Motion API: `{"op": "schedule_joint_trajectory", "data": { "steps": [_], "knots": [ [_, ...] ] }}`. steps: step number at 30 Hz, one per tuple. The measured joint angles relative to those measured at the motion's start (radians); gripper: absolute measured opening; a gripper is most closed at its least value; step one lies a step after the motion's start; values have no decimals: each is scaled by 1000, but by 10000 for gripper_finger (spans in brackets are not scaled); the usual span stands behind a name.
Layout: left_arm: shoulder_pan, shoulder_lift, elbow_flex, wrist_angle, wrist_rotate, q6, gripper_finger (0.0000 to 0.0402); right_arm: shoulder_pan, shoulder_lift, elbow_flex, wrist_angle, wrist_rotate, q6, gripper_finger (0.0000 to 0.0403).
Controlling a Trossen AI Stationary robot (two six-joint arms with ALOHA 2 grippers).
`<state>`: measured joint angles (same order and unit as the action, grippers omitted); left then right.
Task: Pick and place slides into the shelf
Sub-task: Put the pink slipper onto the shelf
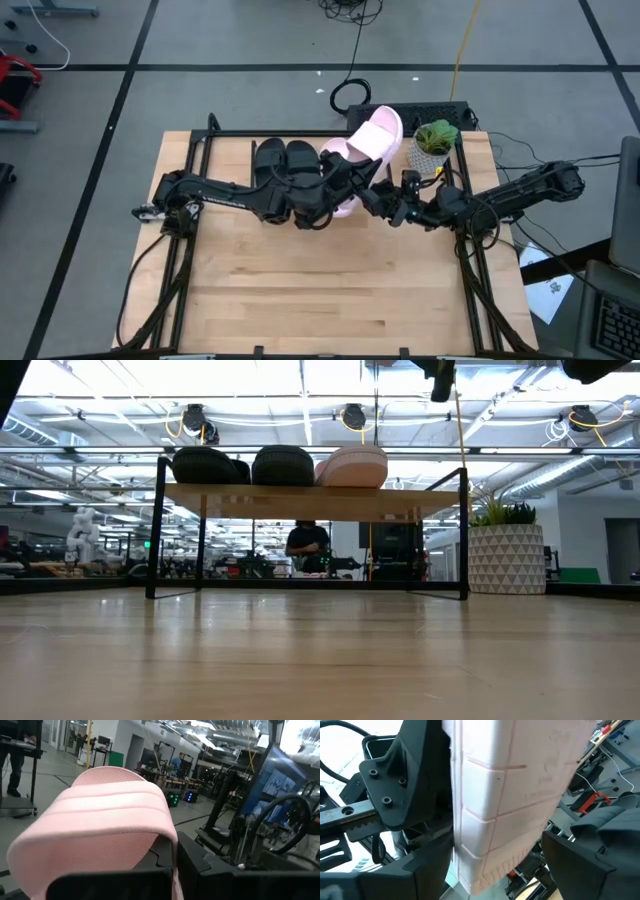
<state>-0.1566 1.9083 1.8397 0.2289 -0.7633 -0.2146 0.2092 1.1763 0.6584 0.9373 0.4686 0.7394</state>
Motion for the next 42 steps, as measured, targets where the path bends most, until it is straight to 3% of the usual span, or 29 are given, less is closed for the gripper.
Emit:
{"op": "schedule_joint_trajectory", "data": {
  "steps": [10,21,35,42],
  "knots": [
    [5,1,0,-95,6,-5,0,0,0,-61,30,-1,15,276],
    [6,1,0,-180,126,76,0,0,0,-61,-43,-106,-10,270],
    [3,1,0,-230,254,110,0,-1,-55,-61,-131,-107,-46,270],
    [-7,1,0,-246,259,123,0,-32,-56,-61,-109,-107,-46,270]
  ]
}}
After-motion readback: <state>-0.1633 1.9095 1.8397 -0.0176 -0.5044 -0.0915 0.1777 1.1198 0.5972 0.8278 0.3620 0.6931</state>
